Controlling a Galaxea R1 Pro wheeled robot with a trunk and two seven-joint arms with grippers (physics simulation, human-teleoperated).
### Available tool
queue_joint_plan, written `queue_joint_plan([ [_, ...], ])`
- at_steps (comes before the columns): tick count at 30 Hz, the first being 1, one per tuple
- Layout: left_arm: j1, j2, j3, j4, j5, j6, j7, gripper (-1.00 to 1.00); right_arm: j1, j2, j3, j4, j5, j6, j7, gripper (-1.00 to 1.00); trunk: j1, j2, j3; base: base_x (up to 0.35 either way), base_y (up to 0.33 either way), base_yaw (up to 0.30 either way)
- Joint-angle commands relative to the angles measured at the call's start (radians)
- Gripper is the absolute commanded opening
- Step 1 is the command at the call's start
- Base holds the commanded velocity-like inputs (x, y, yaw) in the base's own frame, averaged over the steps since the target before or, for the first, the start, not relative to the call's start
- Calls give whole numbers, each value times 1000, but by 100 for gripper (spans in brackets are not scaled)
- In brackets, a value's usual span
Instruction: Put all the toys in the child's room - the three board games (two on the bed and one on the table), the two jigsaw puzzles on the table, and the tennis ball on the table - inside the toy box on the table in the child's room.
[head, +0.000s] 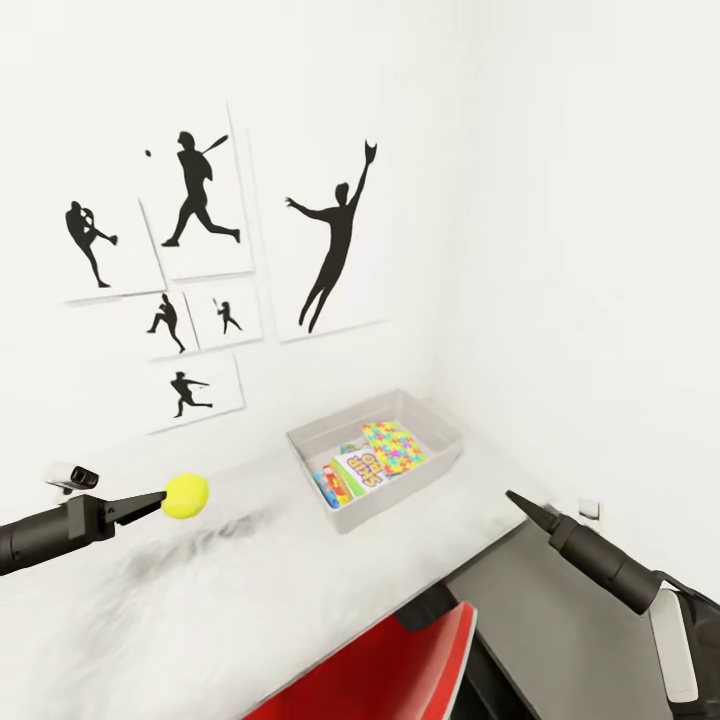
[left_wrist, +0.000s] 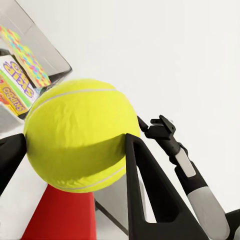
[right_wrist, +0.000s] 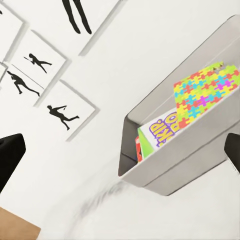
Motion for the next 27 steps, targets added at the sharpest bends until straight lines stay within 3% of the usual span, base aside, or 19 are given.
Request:
queue_joint_plan([
  [1, -1, 0, 0, 0, 0, 5, -3, -100, -1, 0, 0, 0, -4, 6, 1, 100, 1, -2, -2, 180, -83, 22],
  [9, -1, -1, 0, 0, 0, 5, -3, -100, -1, 0, 1, 0, -4, 6, 1, 100, 1, -2, -2, 64, -35, 7],
  [18, -1, -1, 0, 0, 0, 5, -3, -100, -1, 1, 1, 1, -4, 6, 1, 100, 1, -2, -2, 33, -16, 188],
  [27, -1, -1, 0, 0, 0, 5, -3, -100, -1, 0, 1, 3, -4, 6, 1, 100, 1, -2, -2, 70, -57, 28],
])
